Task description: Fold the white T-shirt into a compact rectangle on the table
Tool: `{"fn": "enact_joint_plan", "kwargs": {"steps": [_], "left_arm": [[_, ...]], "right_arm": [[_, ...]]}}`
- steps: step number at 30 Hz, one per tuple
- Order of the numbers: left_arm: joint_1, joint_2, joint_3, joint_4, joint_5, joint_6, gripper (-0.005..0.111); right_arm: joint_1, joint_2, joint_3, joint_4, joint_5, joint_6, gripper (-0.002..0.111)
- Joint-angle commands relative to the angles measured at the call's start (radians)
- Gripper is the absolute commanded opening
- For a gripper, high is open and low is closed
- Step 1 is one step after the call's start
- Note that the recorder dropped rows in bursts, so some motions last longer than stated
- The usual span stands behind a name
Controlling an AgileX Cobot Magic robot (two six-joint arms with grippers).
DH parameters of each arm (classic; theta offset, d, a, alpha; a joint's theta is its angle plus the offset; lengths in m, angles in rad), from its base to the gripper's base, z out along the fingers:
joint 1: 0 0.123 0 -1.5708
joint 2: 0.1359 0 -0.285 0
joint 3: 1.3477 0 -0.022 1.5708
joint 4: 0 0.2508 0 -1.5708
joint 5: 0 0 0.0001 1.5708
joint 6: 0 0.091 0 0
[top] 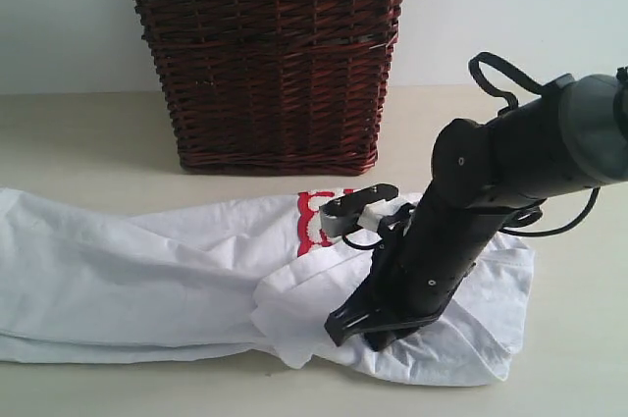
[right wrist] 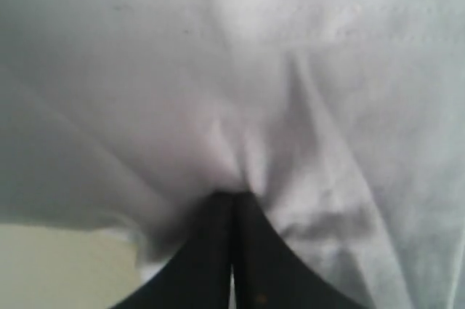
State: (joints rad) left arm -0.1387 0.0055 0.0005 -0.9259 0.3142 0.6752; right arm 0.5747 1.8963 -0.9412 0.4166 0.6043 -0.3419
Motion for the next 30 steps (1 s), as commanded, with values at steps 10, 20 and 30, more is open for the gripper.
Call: {"fn": "enact_joint_plan", "kwargs": {"steps": [10, 20, 30], "left_arm": [[0.000, -0.005, 0.000, -0.002, 0.001, 0.002, 0.000], [0.000, -0.005, 0.000, -0.002, 0.001, 0.002, 0.000], [0.000, -0.005, 0.000, -0.002, 0.001, 0.002, 0.000]], "right_arm": [[0.000, 0.052, 0.007, -0.652, 0.106, 0.597, 0.000], [-0.279, -0.239, 0.007, -0.644, 0.100, 0.609, 0.031], [-0.424, -0.123, 0.007, -0.291, 0.003, 0.318, 0.065]]}}
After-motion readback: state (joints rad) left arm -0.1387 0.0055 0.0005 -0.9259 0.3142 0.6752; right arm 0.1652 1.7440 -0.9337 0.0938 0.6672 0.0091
